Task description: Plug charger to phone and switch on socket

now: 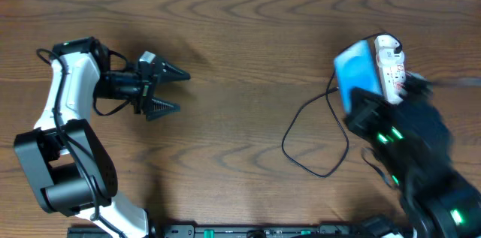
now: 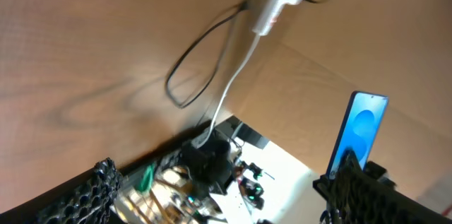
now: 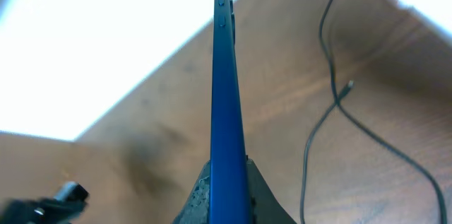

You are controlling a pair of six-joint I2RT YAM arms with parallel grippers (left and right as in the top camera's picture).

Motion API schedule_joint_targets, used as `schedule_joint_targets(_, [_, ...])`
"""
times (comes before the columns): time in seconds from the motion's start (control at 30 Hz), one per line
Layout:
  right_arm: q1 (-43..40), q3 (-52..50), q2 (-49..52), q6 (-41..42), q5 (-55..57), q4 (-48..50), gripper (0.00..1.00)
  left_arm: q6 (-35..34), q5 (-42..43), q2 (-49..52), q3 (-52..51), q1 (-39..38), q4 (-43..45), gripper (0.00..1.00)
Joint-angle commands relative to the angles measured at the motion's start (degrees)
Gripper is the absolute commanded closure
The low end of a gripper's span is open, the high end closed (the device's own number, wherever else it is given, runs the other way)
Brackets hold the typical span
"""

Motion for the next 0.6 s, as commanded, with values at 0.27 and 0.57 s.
schedule_joint_targets(0.27, [-2.08,-26.23,-3.19,11.67,-15.89,36.39,0.99,20.65,22.18,-1.16,-2.14,-3.85,-0.66,0.02])
schedule_joint_targets(0.57, [-2.05,-34.93,17.62,26.99,-29.99,72.83,0.99,20.57,22.18,-1.16,-2.16,-12.2,-1.05,0.02])
